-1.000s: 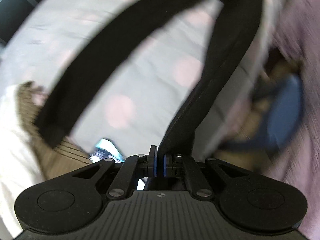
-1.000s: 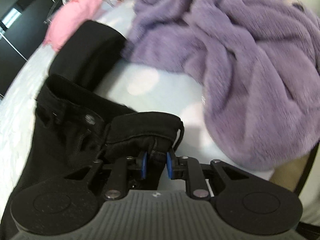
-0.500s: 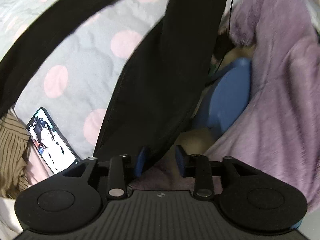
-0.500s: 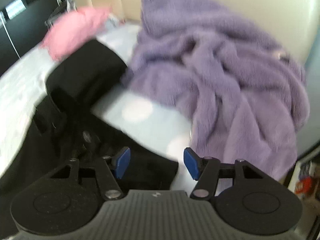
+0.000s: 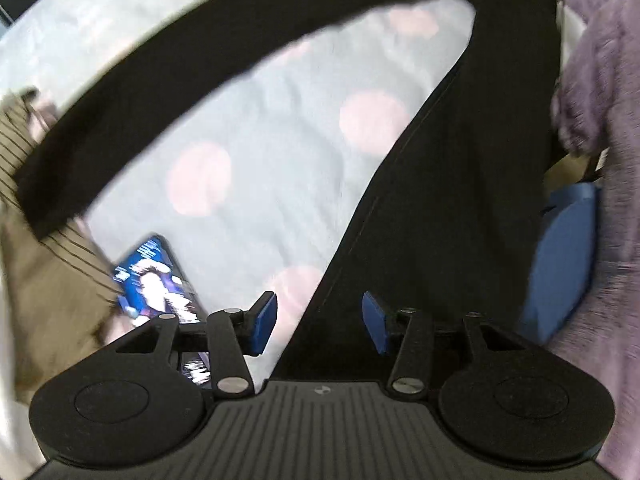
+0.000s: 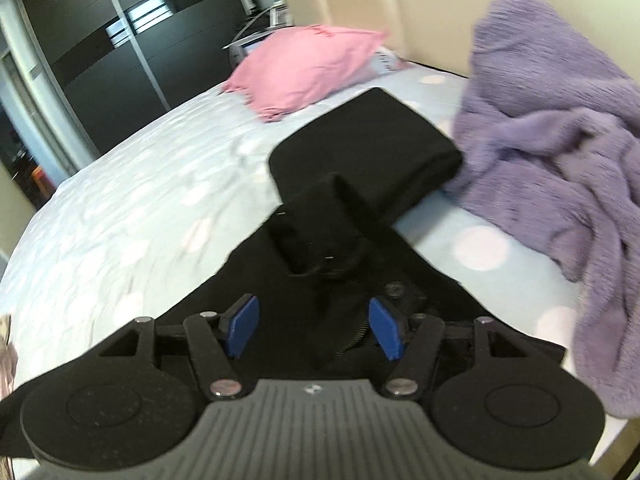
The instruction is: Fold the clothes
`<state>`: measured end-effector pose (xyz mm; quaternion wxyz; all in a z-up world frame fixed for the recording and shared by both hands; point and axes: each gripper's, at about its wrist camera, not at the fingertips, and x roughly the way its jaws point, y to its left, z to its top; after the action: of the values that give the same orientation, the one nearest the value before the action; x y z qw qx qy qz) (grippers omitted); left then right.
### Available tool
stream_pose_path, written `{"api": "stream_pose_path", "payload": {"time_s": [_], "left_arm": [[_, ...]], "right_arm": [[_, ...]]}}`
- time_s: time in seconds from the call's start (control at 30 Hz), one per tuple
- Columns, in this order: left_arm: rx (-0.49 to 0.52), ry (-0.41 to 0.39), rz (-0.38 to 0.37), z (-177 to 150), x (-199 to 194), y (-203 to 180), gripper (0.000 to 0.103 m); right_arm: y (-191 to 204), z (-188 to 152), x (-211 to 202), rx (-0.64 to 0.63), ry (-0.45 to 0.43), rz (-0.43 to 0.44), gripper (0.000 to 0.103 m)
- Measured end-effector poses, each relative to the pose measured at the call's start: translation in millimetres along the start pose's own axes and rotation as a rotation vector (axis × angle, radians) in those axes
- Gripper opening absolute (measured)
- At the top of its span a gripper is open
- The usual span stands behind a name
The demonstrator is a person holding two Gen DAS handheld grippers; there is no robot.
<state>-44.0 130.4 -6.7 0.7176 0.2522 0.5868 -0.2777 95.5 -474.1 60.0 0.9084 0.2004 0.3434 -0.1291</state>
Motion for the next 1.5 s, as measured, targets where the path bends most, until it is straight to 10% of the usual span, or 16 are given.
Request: {"api": "stream_pose_path", "payload": {"time_s": [0.4, 0.6, 0.87, 1.07, 1.37, 1.5], "left_arm": [[-0.045, 0.056, 0.097, -18.1, 38.6, -0.2, 0.000], [-0.192, -0.013, 0.135, -21.3, -1.7, 20.4, 0.000], [-0.159, -0.106, 0.146, -13.0, -15.6, 17.1, 0.000], [-0.032, -0.101, 0.107, -2.6, 13.9, -4.4, 0.043], [0.009, 0.022, 0.073, -3.0, 60.1, -19.6, 0.027], [0.000, 0.038, 0.082, -1.5, 60.2, -21.7, 0.014]], "right_arm": [[80.4, -47.4, 7.4, -0.471, 0.171, 0.227, 0.070], [131.8, -94.7, 26.2, -0.764, 0.278, 0.231, 0.068], [138.1, -102.9, 60.5, -0.732, 0.438, 0.138, 0.048], [134.1, -106.2, 56.4, -0.727, 0.448, 0.142, 0.050], [128.6, -106.5, 64.9, -0.700, 0.455, 0.163, 0.050], [131.6, -110.9, 63.9, -0.734, 0.450, 0.133, 0.026]]}}
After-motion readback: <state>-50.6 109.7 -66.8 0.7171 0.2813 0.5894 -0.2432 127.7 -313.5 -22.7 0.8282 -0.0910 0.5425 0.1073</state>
